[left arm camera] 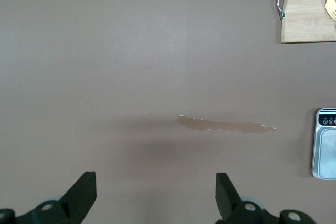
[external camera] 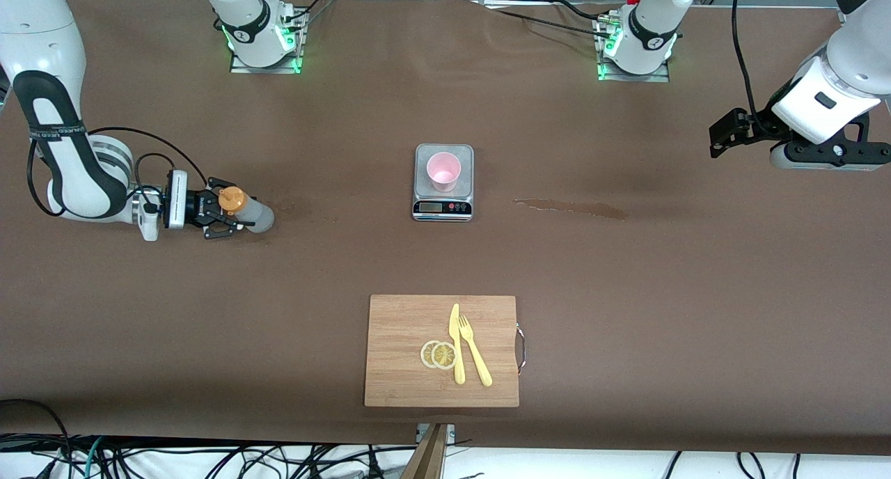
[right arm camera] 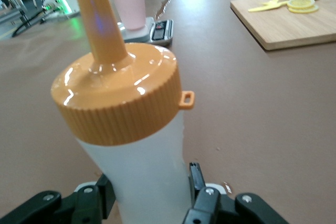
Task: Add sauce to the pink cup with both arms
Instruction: 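Grasp the white squeeze bottle with the right gripper, then lift the bottle with the right gripper and carry it over the cup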
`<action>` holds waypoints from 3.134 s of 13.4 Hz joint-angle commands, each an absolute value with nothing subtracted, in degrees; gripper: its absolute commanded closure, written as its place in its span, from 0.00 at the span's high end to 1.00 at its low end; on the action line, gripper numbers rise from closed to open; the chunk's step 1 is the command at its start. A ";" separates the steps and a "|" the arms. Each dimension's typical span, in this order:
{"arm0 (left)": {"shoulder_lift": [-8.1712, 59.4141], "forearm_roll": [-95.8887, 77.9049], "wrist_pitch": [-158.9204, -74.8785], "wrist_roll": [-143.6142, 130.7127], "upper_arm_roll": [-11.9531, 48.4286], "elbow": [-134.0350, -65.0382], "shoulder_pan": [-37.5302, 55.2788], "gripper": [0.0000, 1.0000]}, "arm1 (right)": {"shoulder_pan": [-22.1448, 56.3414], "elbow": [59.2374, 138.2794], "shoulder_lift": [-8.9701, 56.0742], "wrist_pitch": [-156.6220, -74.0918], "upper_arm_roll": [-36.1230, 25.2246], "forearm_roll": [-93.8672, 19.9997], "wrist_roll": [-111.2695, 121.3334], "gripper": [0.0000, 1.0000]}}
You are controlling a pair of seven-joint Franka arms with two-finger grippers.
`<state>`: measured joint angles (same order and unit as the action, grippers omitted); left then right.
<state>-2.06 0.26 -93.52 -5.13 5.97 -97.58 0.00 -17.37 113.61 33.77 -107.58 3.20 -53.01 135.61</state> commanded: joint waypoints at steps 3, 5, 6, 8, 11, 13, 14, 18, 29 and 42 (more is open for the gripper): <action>-1.41 -0.26 -92.64 -3.96 6.24 -95.98 -0.44 1.00 | -14.60 113.29 28.14 -108.89 3.43 -50.01 126.85 0.00; -1.41 -0.26 -92.64 -3.96 6.24 -95.98 -0.44 1.00 | -11.88 113.90 23.14 -111.52 3.43 -46.69 120.10 0.00; -1.41 -0.26 -92.64 -3.96 6.24 -95.98 -0.44 1.00 | -10.21 114.52 20.16 -113.45 3.60 -43.71 115.19 0.00; -1.41 -0.26 -92.64 -3.96 6.24 -95.89 -0.44 1.00 | -7.05 114.61 16.63 -115.31 4.22 -38.35 106.66 0.00; -1.41 -0.35 -92.64 -3.96 6.24 -95.89 -0.44 1.00 | -0.37 114.78 12.76 -117.06 4.31 -31.92 95.83 0.00; -1.41 -0.35 -92.64 -3.96 6.24 -95.89 -0.44 1.00 | 2.88 114.70 10.64 -117.33 4.31 -26.57 87.75 0.00; -1.41 -0.35 -92.64 -3.96 6.24 -95.89 -0.44 1.00 | 4.38 114.70 9.85 -117.42 4.31 -24.28 84.50 0.00; -1.41 -0.35 -92.64 -4.13 6.24 -95.80 -0.35 1.00 | 8.86 114.61 8.09 -117.42 4.92 -18.75 76.49 0.01; -1.41 -0.44 -92.64 -4.22 6.24 -95.80 -0.35 1.00 | 23.27 114.00 8.87 -116.54 6.77 -1.15 51.09 0.01; -0.18 -0.44 -92.02 -4.31 6.15 -93.08 -0.44 1.00 | 34.89 100.29 19.76 -96.87 6.68 6.50 34.37 0.01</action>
<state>-1.82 0.26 -93.43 -5.14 6.00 -95.71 0.00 33.25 103.64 17.87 -100.36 7.13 5.11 36.26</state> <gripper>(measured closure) 0.000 0.612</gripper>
